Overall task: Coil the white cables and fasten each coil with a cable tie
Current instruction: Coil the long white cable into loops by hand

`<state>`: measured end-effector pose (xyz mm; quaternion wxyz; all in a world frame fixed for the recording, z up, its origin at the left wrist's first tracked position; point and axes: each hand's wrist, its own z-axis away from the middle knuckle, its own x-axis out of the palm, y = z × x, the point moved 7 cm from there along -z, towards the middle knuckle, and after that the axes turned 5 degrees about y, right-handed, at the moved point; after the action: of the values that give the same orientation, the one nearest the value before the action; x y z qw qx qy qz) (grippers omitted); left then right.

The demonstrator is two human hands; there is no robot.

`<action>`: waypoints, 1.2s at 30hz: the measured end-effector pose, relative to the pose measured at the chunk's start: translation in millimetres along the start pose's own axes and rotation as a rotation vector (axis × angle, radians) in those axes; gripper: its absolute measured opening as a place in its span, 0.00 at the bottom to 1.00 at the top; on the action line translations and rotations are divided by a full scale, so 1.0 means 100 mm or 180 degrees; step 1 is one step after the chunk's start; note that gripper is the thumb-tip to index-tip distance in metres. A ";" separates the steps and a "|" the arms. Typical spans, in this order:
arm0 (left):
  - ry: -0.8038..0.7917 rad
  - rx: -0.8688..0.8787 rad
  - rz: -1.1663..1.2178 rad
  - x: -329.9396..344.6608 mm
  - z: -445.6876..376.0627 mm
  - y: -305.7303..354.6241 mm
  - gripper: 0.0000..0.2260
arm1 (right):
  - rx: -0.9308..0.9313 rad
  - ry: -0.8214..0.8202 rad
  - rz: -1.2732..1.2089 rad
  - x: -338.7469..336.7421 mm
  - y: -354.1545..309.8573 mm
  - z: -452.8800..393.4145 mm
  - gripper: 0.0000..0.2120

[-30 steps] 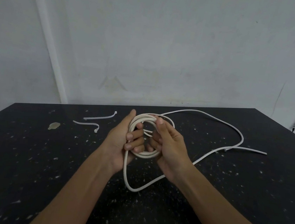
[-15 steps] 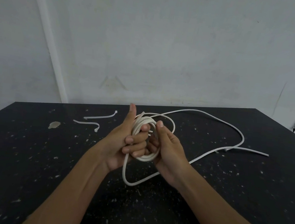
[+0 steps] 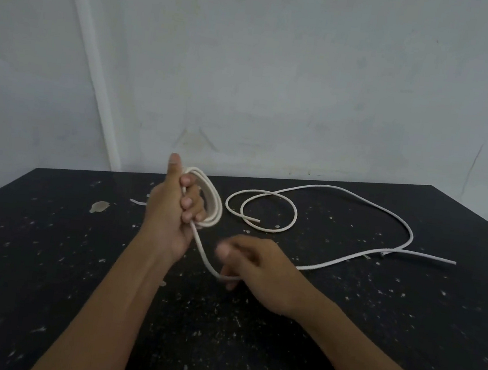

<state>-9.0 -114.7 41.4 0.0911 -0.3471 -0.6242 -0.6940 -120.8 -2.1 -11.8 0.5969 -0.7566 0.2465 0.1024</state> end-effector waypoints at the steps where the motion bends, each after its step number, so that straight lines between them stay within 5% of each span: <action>1: 0.0134 0.0049 0.0056 -0.10 -0.04 0.07 0.22 | -0.0151 -0.0131 0.0613 -0.02 0.01 0.02 0.15; 4: 0.0342 0.0022 0.0183 -0.34 -0.13 0.23 0.22 | -0.0210 -0.0025 0.1283 -0.22 0.06 0.01 0.13; 10: -0.0098 -0.0292 0.0790 -0.12 -0.02 0.15 0.24 | 0.0622 0.1140 0.1673 -0.68 0.24 -0.03 0.31; 16: -0.0456 -0.0128 0.0195 0.07 0.10 0.08 0.22 | 0.1150 0.1167 0.1416 -0.76 0.34 0.03 0.20; 20: -0.0443 0.0251 -0.1143 0.07 0.15 0.00 0.21 | 0.1259 0.1732 0.1899 -0.90 0.24 0.08 0.27; 25: -0.0662 0.0402 -0.2350 0.26 0.25 -0.27 0.20 | 0.1267 0.1995 -0.0589 -0.88 0.40 0.01 0.16; 28: -0.0745 0.0214 -0.2164 0.33 0.29 -0.42 0.18 | 0.1101 0.1250 -0.2597 -0.63 0.25 -0.09 0.14; 31: -0.0483 0.0276 -0.2013 0.34 0.29 -0.49 0.19 | 0.0466 0.0547 -0.2373 -0.45 0.01 -0.10 0.14; 36: -0.0061 0.0427 -0.2146 0.24 0.25 -0.44 0.22 | -0.0020 0.1196 -0.1412 -0.48 0.03 -0.06 0.11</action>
<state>-42.7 -75.2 19.9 -0.1266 -0.1210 -0.7489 -0.6392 -164.4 3.6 9.3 0.5462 -0.7996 0.1809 -0.1718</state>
